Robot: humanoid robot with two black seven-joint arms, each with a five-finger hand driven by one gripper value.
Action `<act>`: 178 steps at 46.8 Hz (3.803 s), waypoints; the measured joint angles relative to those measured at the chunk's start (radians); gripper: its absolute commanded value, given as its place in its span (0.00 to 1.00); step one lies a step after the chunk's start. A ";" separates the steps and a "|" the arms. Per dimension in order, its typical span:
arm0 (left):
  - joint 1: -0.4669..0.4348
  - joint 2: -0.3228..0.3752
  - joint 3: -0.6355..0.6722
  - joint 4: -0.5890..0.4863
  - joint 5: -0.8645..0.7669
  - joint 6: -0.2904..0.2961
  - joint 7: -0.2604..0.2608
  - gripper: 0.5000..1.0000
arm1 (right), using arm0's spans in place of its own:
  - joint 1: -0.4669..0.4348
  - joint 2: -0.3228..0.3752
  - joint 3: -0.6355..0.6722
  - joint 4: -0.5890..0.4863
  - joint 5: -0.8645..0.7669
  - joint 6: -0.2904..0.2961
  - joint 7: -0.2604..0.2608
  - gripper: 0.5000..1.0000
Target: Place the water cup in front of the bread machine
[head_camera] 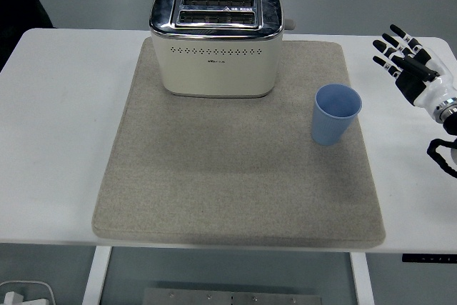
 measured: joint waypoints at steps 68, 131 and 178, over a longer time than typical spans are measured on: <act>0.008 0.000 0.003 0.034 0.002 0.012 -0.016 1.00 | 0.002 0.043 -0.001 -0.002 0.000 -0.036 0.002 0.89; 0.008 0.000 0.003 0.034 0.002 0.012 -0.017 1.00 | -0.230 -0.294 -0.048 0.245 -0.514 0.122 0.257 0.89; 0.008 0.000 0.003 0.034 0.002 0.012 -0.016 1.00 | -0.136 -0.160 -0.164 0.159 -0.700 0.065 0.107 0.89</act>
